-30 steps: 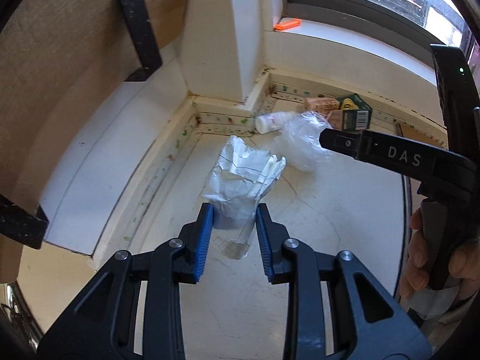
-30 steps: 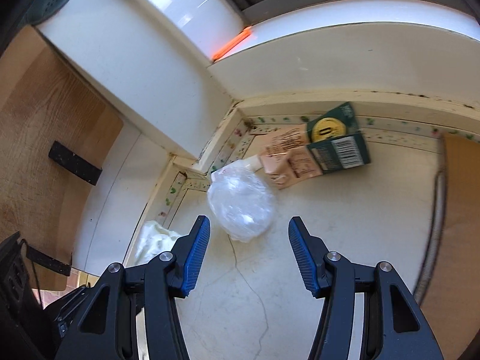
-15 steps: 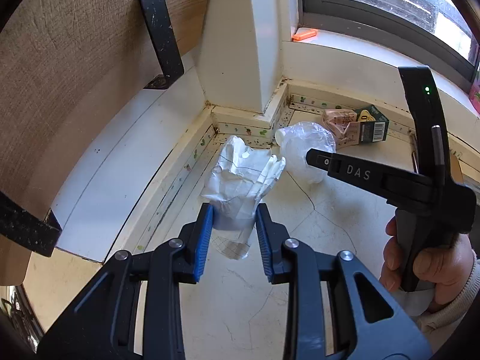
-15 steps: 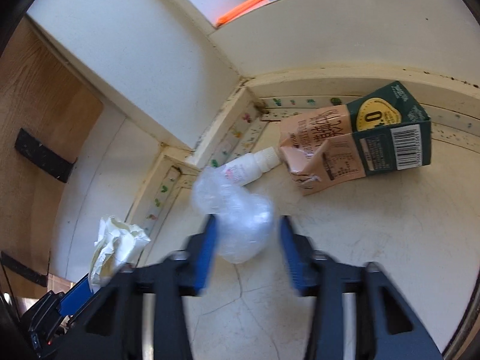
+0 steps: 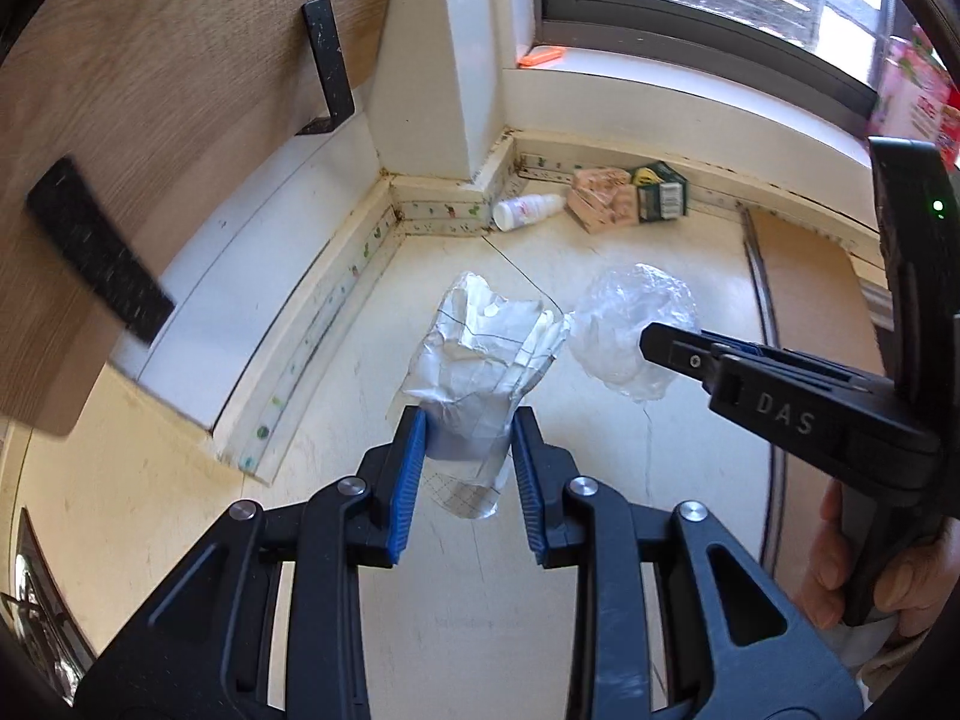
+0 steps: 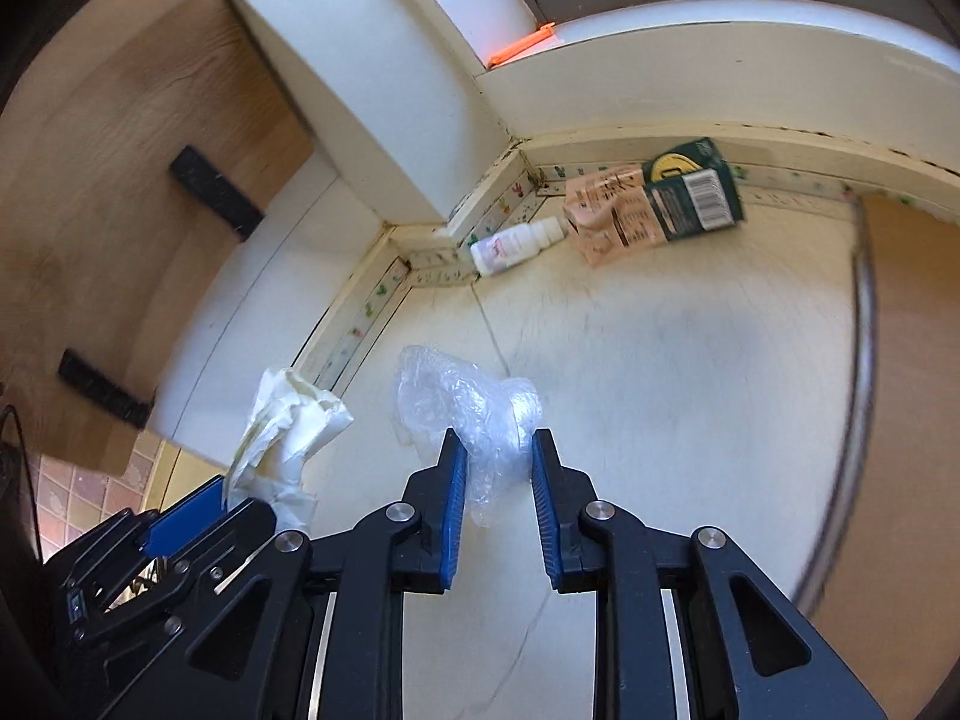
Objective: Collect trash
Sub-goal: 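Grasp the clear plastic bag with the right gripper, then carry the tissue and plastic bag down over the trash bin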
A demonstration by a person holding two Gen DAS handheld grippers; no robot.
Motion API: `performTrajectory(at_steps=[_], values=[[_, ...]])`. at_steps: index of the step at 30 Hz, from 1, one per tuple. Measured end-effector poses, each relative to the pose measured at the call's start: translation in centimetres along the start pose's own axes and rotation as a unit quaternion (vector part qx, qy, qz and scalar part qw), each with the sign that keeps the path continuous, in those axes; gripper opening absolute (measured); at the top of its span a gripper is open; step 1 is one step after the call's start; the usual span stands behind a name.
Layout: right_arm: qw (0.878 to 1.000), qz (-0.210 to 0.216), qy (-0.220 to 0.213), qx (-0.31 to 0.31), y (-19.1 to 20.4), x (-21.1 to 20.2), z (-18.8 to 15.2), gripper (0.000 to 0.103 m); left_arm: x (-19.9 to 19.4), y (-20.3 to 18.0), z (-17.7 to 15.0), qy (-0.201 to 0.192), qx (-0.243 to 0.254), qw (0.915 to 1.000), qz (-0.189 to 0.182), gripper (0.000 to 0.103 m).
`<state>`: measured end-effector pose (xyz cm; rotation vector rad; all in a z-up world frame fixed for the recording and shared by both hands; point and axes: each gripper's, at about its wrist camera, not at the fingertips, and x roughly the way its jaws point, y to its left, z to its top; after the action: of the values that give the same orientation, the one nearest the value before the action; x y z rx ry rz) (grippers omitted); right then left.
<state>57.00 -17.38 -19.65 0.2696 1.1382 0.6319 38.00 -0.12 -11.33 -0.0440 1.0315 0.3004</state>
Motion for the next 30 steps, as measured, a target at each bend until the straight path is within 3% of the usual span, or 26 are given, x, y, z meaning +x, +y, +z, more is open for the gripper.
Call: performTrajectory(at_steps=[8,17,26,30], values=[[0.998,-0.052,-0.018,0.004,3.6,-8.5,-9.1,0.020,-6.7,2.3,-8.1,0.012,0.015,0.9968,-0.077,0.026],[0.993,-0.102,-0.055,0.035,10.6,-16.2,-23.5,0.020,-13.0,7.4,-18.3,0.010,0.050,0.9886,-0.142,0.026],[0.989,-0.140,-0.034,0.039,15.6,-19.1,-38.0,0.020,-15.5,10.1,-27.8,0.043,0.087,0.9764,-0.193,0.026],[0.987,-0.151,-0.012,0.049,16.2,-18.5,-42.0,0.020,-15.3,9.8,-31.2,0.068,0.095,0.9717,-0.205,0.026]])
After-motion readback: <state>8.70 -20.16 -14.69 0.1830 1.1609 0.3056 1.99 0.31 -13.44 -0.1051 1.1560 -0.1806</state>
